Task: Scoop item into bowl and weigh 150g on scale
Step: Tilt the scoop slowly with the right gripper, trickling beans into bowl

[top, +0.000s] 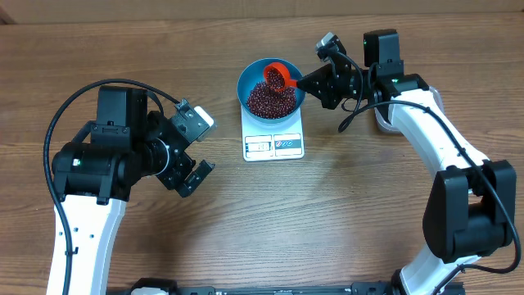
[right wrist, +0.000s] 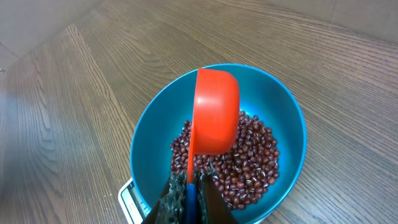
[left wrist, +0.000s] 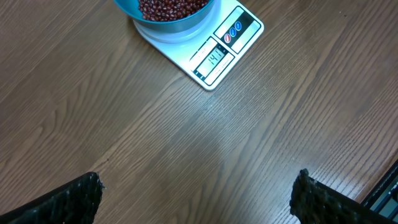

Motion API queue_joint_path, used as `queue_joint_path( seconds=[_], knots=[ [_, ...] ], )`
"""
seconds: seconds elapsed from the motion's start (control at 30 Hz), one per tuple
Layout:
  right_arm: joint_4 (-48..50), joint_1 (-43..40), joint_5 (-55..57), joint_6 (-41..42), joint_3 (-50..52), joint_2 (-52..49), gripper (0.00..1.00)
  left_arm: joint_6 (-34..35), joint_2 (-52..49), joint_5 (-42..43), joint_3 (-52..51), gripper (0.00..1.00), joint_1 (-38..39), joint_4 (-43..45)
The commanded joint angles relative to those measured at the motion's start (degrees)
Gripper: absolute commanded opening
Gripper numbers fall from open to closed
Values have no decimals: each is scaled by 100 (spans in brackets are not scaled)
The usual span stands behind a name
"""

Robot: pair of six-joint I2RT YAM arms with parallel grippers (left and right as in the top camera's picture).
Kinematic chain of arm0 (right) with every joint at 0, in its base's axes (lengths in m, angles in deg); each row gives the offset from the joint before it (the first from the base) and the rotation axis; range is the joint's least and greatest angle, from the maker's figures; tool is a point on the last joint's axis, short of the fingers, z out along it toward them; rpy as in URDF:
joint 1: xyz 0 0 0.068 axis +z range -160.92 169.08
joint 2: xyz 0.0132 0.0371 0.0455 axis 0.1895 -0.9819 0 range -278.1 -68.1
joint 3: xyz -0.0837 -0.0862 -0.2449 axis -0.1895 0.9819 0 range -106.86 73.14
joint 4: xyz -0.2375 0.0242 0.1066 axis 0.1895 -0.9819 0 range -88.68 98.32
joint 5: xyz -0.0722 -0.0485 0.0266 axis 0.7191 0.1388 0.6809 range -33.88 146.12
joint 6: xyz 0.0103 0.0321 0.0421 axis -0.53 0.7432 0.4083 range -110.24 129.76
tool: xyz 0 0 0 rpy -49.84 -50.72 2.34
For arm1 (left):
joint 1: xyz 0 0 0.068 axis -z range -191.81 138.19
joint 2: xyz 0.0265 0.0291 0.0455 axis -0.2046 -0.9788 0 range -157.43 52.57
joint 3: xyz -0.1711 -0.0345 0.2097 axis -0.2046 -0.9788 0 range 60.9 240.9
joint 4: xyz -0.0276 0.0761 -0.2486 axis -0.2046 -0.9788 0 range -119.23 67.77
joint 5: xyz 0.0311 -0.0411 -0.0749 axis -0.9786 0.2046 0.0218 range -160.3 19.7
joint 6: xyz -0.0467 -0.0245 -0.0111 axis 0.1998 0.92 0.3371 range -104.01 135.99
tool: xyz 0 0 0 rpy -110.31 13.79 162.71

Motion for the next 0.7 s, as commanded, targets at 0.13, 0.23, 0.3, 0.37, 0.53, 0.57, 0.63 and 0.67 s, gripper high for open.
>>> queue_joint_path(
  seconds=[0.13, 0.23, 0.3, 0.37, 0.53, 0.57, 0.63, 0.67],
  knots=[
    [20, 26, -37, 17, -83, -22, 4, 55, -13, 0, -28, 100, 13, 2],
    [15, 26, -39, 17, -83, -22, 4, 55, -13, 0, -28, 100, 13, 4],
    [11, 26, -42, 17, -83, -22, 4, 55, -13, 0, -28, 100, 13, 4],
    [-28, 37, -114, 15, -83, -22, 4, 55, -13, 2, -28, 100, 13, 4],
    [24, 28, 162, -28, -83, -22, 4, 55, -13, 2, -28, 99, 13, 2],
    [31, 20, 149, -22, -83, -22, 4, 55, -13, 0, -28, 100, 13, 2],
    [-20, 22, -4, -2, -83, -22, 4, 55, -13, 2, -28, 100, 13, 2],
    [-52, 44, -74, -4, -83, -22, 4, 55, -13, 2, -28, 100, 13, 4]
  ],
)
